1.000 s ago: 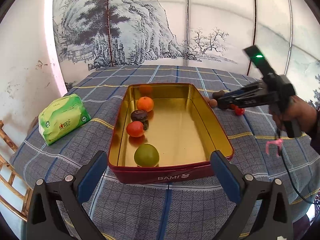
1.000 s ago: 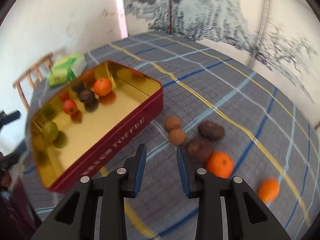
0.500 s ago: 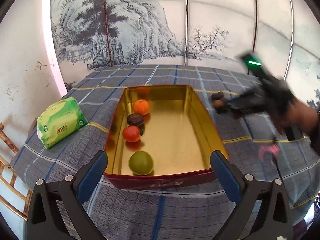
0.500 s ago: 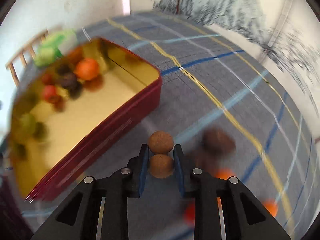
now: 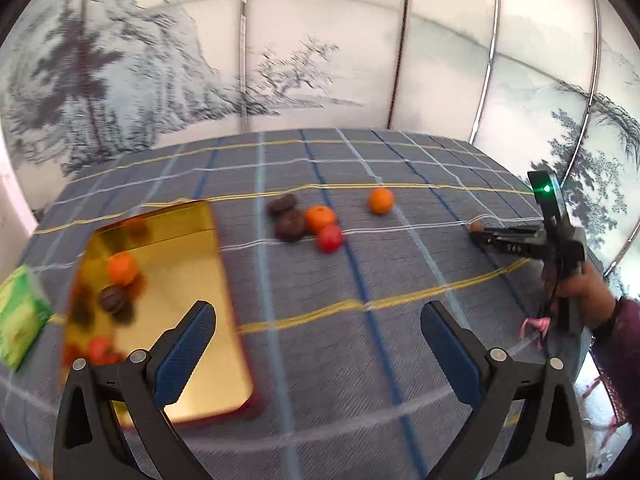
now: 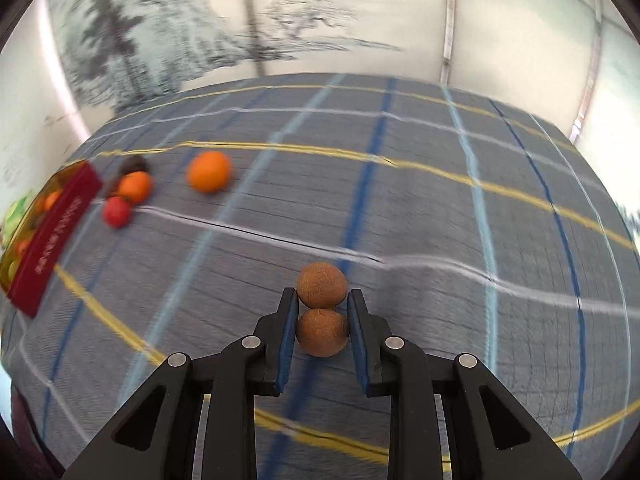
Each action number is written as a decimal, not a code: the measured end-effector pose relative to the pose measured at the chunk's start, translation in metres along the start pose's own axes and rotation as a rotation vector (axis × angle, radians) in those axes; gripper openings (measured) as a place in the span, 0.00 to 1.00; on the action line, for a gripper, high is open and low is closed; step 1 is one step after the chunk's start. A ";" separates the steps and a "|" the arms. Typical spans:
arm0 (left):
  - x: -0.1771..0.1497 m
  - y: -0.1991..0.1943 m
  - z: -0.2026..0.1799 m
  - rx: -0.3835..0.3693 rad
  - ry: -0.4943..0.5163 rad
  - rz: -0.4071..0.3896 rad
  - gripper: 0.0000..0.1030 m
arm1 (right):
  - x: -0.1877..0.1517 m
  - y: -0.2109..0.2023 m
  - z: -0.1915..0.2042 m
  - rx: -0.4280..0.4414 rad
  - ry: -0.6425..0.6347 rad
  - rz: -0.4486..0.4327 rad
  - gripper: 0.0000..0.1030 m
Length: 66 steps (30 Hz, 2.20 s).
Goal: Organize fruits
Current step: 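Grasp a second red tomato with the left gripper while the right holds the brown balls, then carry the red tomato into the tin and open the left gripper while the right holds the balls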
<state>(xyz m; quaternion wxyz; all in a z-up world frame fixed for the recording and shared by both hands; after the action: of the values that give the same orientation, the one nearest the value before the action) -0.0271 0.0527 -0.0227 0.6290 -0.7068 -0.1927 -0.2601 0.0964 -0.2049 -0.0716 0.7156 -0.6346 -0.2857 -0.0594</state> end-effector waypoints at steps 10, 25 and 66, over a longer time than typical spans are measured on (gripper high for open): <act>0.052 0.096 -0.014 -0.004 0.000 0.123 0.76 | -0.002 0.002 -0.013 0.105 0.076 -0.034 0.26; 0.067 0.169 -0.001 0.070 -0.088 0.224 0.26 | -0.004 -0.001 -0.012 0.185 0.097 -0.037 0.26; -0.015 0.016 -0.025 0.125 -0.002 -0.103 0.26 | 0.003 0.005 -0.001 -0.026 0.041 -0.023 0.26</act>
<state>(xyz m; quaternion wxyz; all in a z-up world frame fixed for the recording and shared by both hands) -0.0324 0.0265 -0.0421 0.6573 -0.6558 -0.2452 -0.2788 0.1016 -0.2036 -0.0740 0.7124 -0.6392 -0.2774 -0.0843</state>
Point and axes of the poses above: each gripper's, at about its wrist camera, not at the fingertips, and y roughly the way its jaws point, z to its left, x to its top, the point moved 5 cm from there along y, roughly the way its jaws point, and after that the axes turned 9 degrees about z, right-handed, at the moved point
